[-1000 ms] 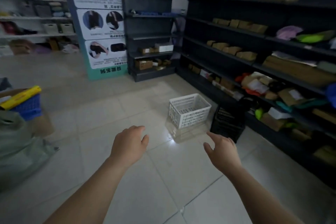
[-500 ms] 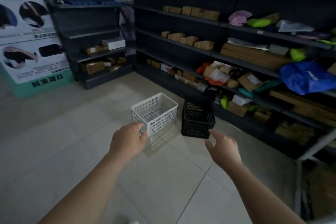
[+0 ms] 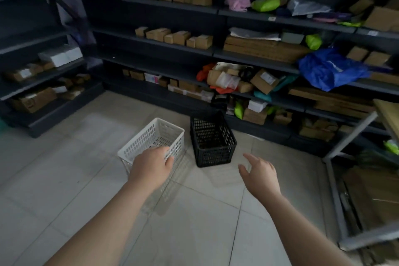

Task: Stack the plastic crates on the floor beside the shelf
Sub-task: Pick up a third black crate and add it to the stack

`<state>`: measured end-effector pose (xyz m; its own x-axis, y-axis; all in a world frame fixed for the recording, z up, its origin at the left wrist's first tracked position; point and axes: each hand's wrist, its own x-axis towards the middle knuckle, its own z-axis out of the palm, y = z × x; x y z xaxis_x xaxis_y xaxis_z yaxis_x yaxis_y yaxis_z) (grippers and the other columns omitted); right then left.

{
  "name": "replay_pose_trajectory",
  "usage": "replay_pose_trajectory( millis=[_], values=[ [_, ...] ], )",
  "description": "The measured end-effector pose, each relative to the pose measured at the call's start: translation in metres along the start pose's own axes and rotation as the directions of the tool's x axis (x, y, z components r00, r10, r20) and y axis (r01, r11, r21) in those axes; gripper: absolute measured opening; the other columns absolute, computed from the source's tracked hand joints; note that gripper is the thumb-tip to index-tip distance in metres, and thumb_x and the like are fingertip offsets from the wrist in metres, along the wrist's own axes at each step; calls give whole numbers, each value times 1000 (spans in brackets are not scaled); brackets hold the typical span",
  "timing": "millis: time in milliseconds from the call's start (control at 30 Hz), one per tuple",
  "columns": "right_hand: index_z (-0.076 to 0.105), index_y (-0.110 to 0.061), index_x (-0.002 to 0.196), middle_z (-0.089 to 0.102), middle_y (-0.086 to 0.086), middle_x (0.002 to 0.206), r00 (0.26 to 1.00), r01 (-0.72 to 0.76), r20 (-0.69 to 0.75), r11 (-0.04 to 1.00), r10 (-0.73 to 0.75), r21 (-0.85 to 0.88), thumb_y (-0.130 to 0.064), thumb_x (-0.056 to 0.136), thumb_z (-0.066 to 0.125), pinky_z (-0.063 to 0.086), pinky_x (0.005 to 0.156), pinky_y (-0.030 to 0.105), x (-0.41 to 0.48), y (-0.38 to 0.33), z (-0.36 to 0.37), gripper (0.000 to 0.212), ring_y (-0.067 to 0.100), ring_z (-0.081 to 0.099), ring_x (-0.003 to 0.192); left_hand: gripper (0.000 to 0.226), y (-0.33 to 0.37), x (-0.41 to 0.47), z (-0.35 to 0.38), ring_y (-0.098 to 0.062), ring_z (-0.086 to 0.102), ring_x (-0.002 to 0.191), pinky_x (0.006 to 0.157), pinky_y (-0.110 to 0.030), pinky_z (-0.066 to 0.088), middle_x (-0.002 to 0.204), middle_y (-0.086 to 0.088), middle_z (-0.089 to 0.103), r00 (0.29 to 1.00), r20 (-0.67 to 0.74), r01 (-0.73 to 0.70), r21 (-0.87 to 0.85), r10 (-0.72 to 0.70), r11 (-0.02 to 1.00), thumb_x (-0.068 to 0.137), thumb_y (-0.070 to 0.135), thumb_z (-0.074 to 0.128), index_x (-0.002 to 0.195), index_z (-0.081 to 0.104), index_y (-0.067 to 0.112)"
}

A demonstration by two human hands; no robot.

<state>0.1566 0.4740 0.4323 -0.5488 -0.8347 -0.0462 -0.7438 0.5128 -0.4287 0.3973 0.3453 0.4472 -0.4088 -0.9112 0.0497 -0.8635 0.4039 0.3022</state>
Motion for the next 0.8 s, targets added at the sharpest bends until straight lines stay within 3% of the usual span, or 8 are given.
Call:
replay_pose_trajectory(
  millis=[400,567,800],
  values=[
    [49,-21,135,62,4,125,995,-94,37,995,92,46,-34,93,49,29,108,38,200,2,29,44,27,51,120,37,12,211,48,-26,60,109,88,-38,50,122,-4,64,995,90,-44,36,41,998,93,36,42,121,58,17],
    [49,-21,135,62,5,125,989,-127,81,991,124,31,-34,93,48,30,107,39,278,0,45,44,29,51,120,42,7,288,64,-24,59,113,91,-37,49,128,-2,61,992,124,-39,24,36,999,94,38,41,130,53,21],
    [48,-21,136,63,6,123,974,-217,81,976,213,37,-34,93,48,29,108,39,370,-14,78,45,30,51,118,41,-6,408,94,-23,60,111,89,-35,50,125,-2,63,978,165,-128,7,125,992,94,37,43,129,54,20]
  ],
)
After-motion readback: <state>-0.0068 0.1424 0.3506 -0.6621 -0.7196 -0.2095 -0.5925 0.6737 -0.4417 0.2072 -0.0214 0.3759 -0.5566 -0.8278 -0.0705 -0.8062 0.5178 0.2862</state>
